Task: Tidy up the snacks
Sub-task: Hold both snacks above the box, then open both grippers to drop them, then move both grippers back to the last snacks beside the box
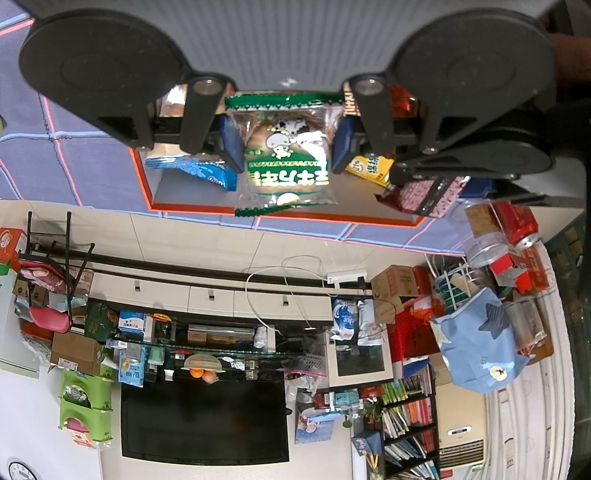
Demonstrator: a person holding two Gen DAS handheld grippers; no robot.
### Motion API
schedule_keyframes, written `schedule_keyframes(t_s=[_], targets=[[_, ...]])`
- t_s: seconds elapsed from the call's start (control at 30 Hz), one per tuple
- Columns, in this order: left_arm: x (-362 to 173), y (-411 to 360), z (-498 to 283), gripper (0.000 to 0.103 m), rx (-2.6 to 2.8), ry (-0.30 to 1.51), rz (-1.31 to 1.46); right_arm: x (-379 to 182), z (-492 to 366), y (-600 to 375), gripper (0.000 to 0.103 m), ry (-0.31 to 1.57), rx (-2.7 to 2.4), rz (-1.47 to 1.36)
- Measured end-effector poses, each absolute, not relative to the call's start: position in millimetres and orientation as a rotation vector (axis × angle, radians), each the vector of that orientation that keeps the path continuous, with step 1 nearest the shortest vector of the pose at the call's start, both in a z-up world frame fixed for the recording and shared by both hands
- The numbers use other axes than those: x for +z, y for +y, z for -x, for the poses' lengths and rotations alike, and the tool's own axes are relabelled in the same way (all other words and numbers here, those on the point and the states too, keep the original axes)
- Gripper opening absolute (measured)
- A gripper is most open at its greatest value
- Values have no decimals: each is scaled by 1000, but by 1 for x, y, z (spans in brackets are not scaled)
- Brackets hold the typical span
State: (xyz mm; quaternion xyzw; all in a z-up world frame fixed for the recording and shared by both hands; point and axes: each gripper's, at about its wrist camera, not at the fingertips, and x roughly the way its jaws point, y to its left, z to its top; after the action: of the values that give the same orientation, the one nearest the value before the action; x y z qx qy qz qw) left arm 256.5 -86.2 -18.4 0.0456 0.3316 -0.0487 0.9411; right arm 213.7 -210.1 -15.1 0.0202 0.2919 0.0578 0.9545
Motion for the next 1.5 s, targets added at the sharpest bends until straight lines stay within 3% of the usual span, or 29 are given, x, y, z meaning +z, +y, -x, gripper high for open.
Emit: schedule_keyframes(t_s=[0.17,0.2,0.23,0.27,0.3,0.33,0.5,0.57,0.63,0.73,0.87,0.97,1.17,1.27,1.37,1.43,1.5], targets=[[-18,-87,-257,21,-106,678,-99,-15,-213,-211,55,589,114,-40],[-18,-87,-257,24,-105,679,-98,-15,-212,-211,59,582,111,-40],[-17,-86,-257,30,-100,674,-92,-15,-211,-211,67,575,103,-38],[-16,-85,-257,49,-92,670,-85,-13,-210,-212,69,564,84,-32],[-14,-83,-257,61,-86,659,-77,-12,-209,-213,69,554,84,-30],[-12,-81,-256,64,-85,650,-70,-10,-208,-216,74,546,83,-37],[12,-68,-242,65,-104,597,-35,5,-187,-223,76,507,93,-1],[22,-61,-235,65,-118,573,-25,16,-165,-227,83,499,133,28],[31,-54,-227,67,-127,556,-11,23,-129,-230,102,497,216,72],[37,-44,-210,75,-164,551,34,-4,-78,-231,102,555,247,142],[27,-41,-182,75,-207,593,34,-60,-50,-227,102,716,294,134],[10,-41,-164,75,-231,643,5,-83,-40,-210,102,737,359,248],[-14,-39,-146,74,-260,706,-36,-79,-39,-200,102,750,751,535],[-16,-38,-147,73,-287,714,-33,-77,-43,-190,102,773,950,848],[-19,-43,-149,73,-316,715,-60,-79,-62,-183,92,820,1077,1050],[-24,-46,-150,73,-324,728,-85,-82,-81,-182,73,923,1176,1030],[-30,-49,-151,73,-331,739,-109,-89,-92,-180,81,935,1215,1048]])
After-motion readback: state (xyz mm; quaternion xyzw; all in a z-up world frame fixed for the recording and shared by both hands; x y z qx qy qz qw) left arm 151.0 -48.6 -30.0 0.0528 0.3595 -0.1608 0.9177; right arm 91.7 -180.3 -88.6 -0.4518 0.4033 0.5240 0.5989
